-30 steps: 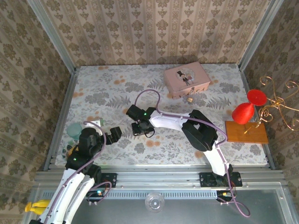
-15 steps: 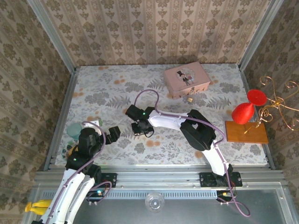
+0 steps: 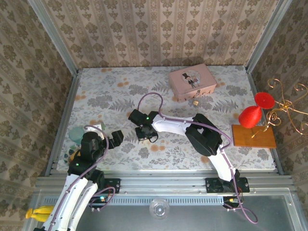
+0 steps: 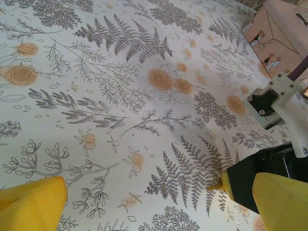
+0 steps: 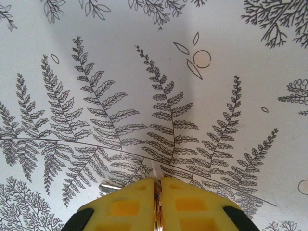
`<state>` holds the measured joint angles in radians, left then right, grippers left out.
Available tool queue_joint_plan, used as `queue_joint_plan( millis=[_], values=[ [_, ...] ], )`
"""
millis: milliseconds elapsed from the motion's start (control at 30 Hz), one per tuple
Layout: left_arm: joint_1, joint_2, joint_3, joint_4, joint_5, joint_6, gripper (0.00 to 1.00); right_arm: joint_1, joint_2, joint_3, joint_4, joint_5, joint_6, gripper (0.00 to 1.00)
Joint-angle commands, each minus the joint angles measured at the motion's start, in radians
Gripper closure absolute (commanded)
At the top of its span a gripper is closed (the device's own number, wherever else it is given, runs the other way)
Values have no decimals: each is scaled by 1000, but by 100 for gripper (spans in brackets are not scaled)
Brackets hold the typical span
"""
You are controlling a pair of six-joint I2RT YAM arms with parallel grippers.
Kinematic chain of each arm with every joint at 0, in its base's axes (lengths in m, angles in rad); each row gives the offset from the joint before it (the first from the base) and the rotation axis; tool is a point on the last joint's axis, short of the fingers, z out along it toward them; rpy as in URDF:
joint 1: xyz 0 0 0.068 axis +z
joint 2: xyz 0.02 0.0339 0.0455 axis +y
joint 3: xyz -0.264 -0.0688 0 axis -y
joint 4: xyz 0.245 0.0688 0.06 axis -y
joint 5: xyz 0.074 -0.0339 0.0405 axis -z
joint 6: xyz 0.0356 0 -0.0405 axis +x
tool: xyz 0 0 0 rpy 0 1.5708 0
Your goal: Unlock the padlock with the key
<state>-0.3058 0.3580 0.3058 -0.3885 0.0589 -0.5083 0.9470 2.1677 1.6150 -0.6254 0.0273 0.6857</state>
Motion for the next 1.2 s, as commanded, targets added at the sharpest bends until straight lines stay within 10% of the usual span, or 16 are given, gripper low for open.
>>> queue_joint_plan(
  millis=[0, 767, 1167],
  values=[
    [10, -9, -10, 16, 2, -4, 0, 27, -3, -30, -2, -20, 22, 91],
    [-5, 132, -10, 200, 219, -114, 9, -13, -416, -474, 452, 35, 225, 100],
    [-94, 148, 0, 259, 224, -76, 12, -37, -534, -475, 383, 51, 180, 100]
  ],
)
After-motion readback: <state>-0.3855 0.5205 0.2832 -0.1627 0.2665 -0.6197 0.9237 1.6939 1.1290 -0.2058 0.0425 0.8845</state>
